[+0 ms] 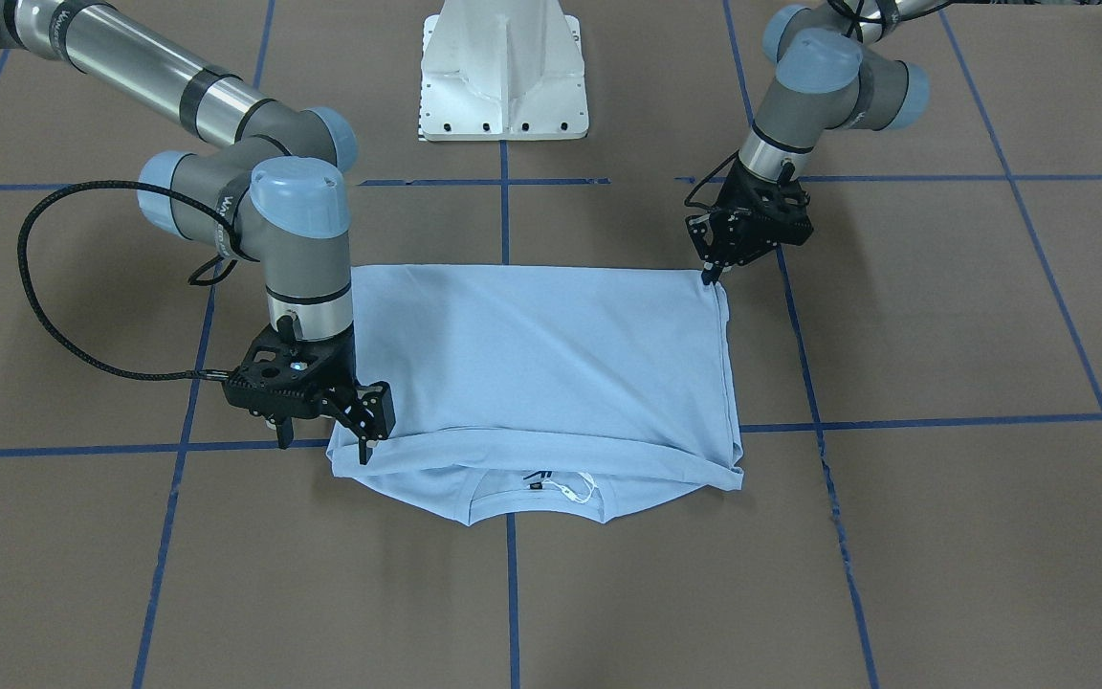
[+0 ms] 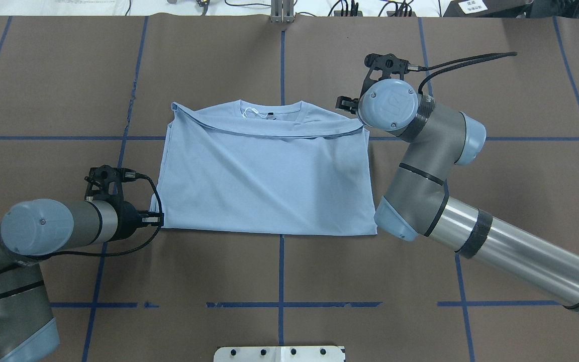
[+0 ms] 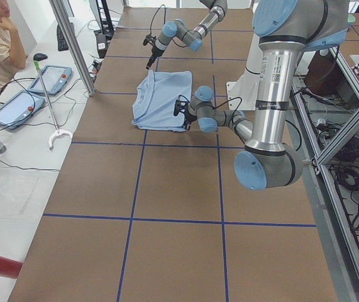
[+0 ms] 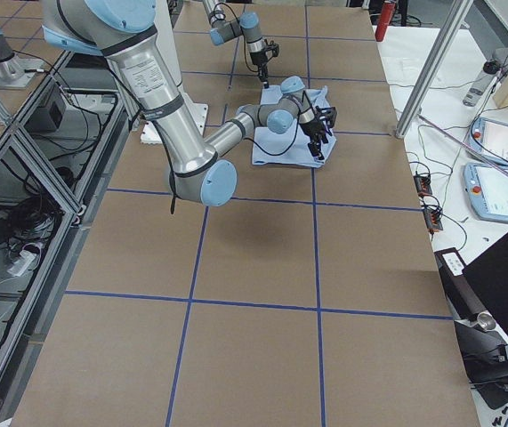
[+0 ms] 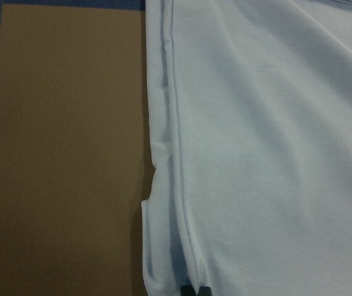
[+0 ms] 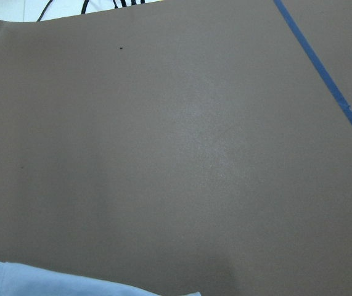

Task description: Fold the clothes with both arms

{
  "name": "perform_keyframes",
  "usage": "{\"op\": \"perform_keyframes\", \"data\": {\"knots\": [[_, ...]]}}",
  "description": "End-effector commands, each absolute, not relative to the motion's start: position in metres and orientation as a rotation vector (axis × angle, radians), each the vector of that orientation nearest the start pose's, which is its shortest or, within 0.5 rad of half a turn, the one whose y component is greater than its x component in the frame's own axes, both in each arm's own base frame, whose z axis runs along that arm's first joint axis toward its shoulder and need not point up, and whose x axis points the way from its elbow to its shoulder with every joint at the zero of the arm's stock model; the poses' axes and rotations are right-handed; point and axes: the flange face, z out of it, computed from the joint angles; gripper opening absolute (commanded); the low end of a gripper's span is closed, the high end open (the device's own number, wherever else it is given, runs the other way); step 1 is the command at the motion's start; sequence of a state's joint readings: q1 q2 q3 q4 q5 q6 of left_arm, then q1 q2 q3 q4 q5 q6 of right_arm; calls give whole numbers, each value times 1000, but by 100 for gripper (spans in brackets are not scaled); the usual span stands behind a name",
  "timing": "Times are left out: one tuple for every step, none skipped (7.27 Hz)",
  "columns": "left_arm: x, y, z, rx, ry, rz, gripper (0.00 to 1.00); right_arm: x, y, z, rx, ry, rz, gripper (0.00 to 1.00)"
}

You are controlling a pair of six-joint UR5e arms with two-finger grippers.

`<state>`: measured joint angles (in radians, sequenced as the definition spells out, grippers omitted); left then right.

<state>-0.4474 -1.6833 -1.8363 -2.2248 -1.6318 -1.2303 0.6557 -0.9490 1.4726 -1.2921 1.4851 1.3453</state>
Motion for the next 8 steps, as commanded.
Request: {"op": "perform_keyframes", "data": {"knots": [[420,-373,421,427,907,27,0,-491,-556,311,417,-694,440,100],[390,-414,436,492,836,34,0,-491,-556,312,417,-692,440,100],[367,-455,457,528,764,26,0,-491,-556,310,416,-695,443,100],[365,-507,456,567,721,15,0,-491,-556,309,417,-698,446,100],[366,-567,450,597,676,1,0,-491,-556,308,419,-700,447,100],[372,-624,442,609,632,-8,0,-491,-556,306,419,-702,448,100],[383,-673,433,606,599,-21,0,-492,-555,305,420,-706,448,100],[390,-708,425,613,591,-39,0,-492,-555,303,421,-708,448,100]]}}
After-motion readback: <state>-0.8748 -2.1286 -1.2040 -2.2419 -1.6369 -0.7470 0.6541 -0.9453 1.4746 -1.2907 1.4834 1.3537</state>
